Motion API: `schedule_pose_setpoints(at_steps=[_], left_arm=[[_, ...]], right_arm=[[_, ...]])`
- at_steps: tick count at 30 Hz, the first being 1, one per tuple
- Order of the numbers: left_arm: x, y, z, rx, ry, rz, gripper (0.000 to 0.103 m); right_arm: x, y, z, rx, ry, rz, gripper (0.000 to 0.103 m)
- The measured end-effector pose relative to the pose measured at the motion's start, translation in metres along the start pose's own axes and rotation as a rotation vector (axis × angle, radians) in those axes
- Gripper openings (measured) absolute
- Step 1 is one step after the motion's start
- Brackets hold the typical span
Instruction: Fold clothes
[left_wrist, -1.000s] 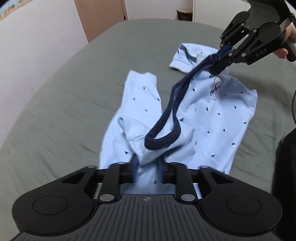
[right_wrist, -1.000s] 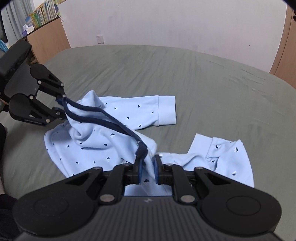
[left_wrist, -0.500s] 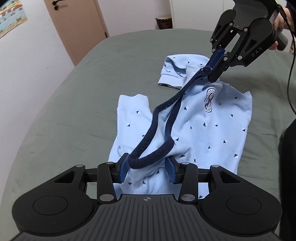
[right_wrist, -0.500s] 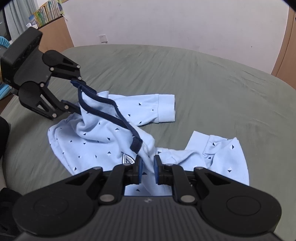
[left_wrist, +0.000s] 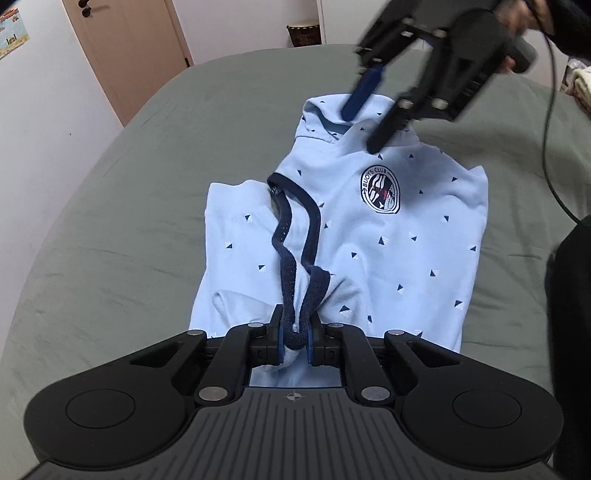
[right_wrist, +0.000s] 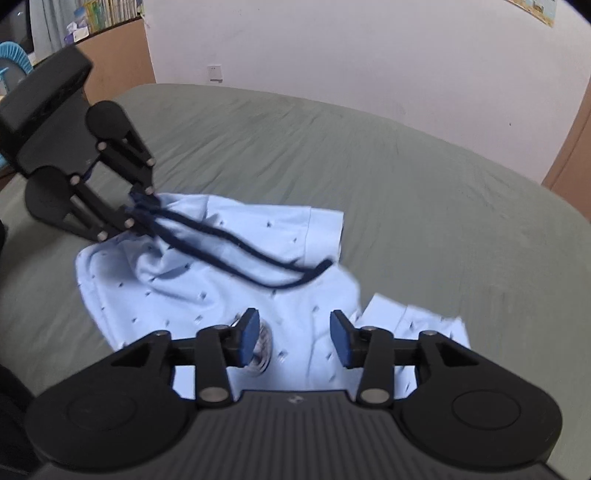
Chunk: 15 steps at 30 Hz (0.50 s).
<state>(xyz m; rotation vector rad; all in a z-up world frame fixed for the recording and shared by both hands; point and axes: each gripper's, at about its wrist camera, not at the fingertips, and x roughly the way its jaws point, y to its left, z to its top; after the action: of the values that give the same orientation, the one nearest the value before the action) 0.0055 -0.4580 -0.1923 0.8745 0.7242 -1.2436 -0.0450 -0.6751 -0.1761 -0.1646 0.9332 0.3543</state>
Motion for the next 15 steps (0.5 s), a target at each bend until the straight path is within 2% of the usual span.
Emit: schedule_pose_setpoints(at_steps=[4, 5, 7, 9, 15], left_arm=[[-0.001, -0.001, -0.003, 0.008, 0.002, -0.010, 0.010], [-0.001, -0.001, -0.004, 0.008, 0.002, -0.011, 0.010], [-0.001, 0.001, -0.006, 0.005, 0.006, -0.021, 0.010], [-0.001, 0.001, -0.008, 0.008, 0.005, -0.029, 0.010], [-0.001, 0.005, -0.014, 0.002, 0.005, -0.053, 0.010]], right_arm=[[0.027, -0.024, 0.017, 0.005, 0.052, 0.028, 0.048], [0.036, -0.032, 0.021, 0.006, 0.076, 0.059, 0.051], [0.046, -0.040, 0.025, 0.009, 0.093, 0.111, 0.067], [0.055, -0.048, 0.029, 0.009, 0.105, 0.134, 0.072], [0.090, -0.072, 0.039, 0.036, 0.178, 0.226, 0.073]])
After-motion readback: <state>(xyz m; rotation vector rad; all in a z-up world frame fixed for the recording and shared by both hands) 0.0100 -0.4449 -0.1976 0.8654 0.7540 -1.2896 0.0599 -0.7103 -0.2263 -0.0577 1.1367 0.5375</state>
